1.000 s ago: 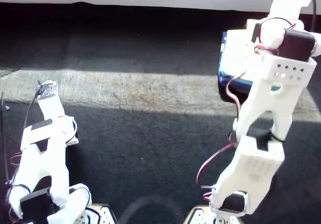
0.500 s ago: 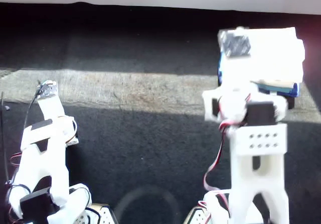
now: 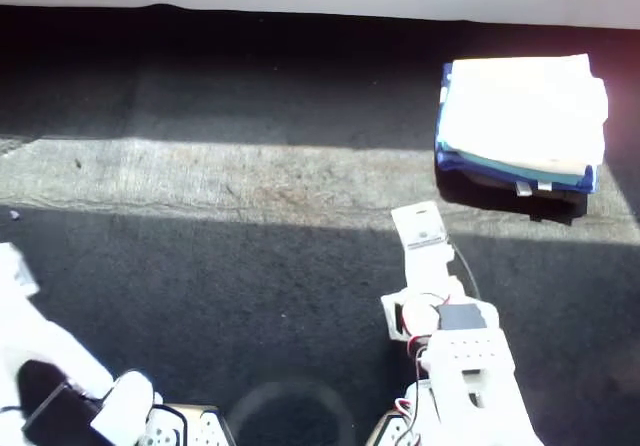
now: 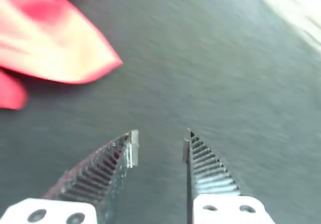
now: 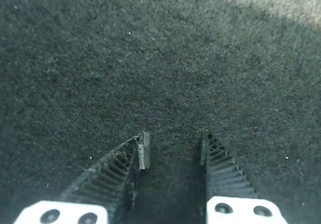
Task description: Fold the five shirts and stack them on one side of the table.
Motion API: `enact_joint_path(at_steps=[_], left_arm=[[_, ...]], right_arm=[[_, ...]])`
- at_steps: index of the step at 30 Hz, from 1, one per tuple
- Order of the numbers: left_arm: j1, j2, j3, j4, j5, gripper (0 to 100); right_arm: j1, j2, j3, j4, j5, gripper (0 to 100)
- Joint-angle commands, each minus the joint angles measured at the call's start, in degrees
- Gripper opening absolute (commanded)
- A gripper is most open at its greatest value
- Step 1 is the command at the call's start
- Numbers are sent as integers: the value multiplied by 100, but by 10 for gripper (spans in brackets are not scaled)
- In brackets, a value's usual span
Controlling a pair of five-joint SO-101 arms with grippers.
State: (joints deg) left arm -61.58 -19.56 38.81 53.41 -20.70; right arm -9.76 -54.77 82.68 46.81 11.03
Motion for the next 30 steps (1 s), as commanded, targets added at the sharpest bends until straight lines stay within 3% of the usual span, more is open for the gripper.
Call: enact_joint_path(at_steps=[1,6,21,23,26,30], left_arm=[[-567,295,-523,-440,-721,164],[-884,1587,-1024,-1108,-1134,165],[-822,4549,-3609,-1081,-1116,164],[-831,4567,-3670,-941,-1116,143],[-734,4558,-3697,-642,-1108,0],[-470,4549,-3978,-26,-1099,10]], right_arm=[[-40,-101,479,-567,79,190],[-40,-101,576,-611,79,190],[-40,-101,585,-620,70,190],[-40,-101,585,-629,70,190],[-40,-101,585,-637,70,190],[-40,-101,585,-637,70,190]])
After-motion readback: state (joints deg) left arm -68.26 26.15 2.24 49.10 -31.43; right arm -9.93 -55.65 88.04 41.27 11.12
